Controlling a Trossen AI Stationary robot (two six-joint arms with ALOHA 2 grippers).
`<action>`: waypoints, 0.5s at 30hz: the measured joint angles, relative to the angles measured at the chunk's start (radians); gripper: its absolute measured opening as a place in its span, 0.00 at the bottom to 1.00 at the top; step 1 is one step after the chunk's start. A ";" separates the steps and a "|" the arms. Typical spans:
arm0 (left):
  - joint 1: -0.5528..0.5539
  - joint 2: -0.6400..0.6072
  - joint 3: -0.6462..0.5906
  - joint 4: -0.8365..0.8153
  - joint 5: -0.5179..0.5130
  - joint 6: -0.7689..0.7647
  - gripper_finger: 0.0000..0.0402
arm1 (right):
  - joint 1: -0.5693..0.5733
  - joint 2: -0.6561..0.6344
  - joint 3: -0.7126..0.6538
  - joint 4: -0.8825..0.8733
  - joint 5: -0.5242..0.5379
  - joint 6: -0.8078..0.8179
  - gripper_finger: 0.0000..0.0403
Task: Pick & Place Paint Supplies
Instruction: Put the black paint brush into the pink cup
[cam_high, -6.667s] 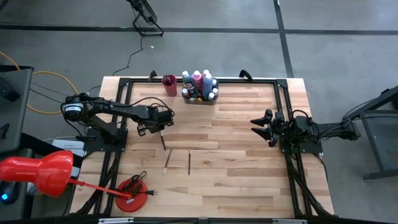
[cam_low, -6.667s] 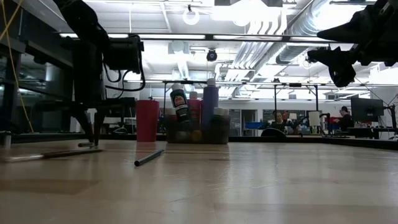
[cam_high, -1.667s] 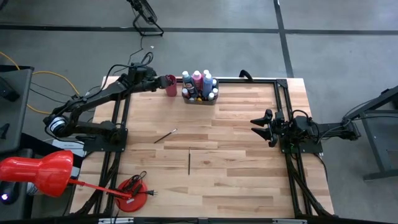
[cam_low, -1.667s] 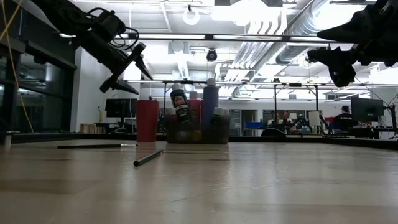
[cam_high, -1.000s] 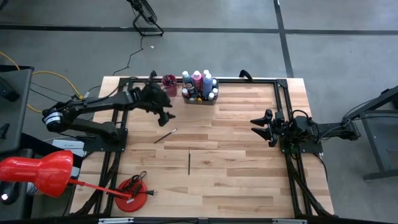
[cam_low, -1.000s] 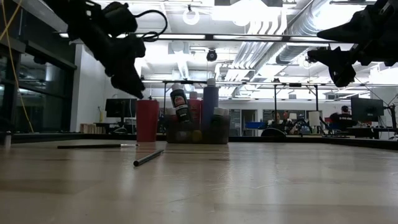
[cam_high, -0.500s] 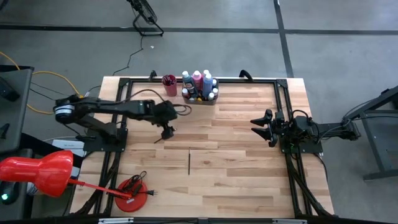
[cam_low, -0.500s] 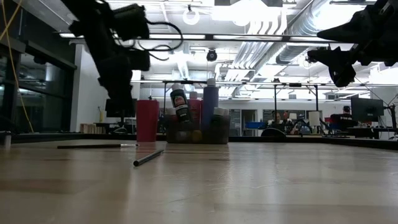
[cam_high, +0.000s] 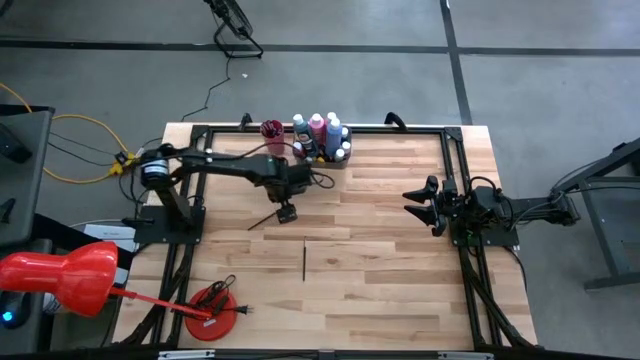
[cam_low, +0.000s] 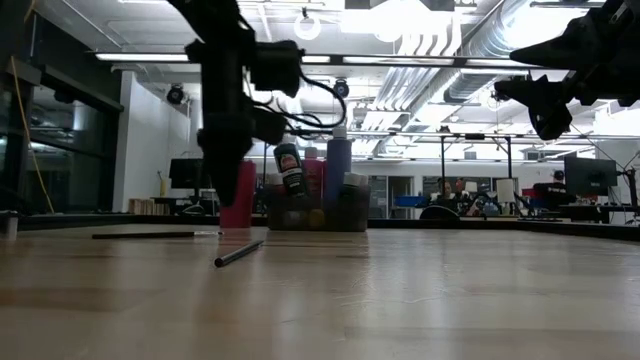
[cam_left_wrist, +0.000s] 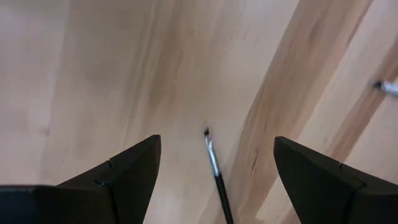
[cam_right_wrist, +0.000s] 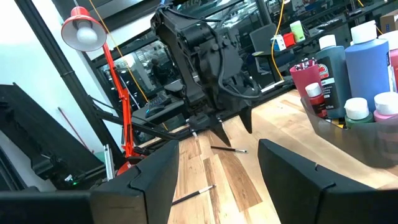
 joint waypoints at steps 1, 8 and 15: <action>0.000 0.017 0.013 0.001 0.000 -0.003 0.76 | 0.000 0.000 0.000 0.000 0.000 0.000 0.53; 0.000 0.087 0.025 -0.043 -0.001 -0.038 0.76 | 0.000 0.000 0.000 0.000 0.000 0.000 0.53; 0.000 0.132 0.025 -0.031 -0.008 -0.046 0.76 | 0.000 0.000 0.000 0.000 0.000 0.000 0.53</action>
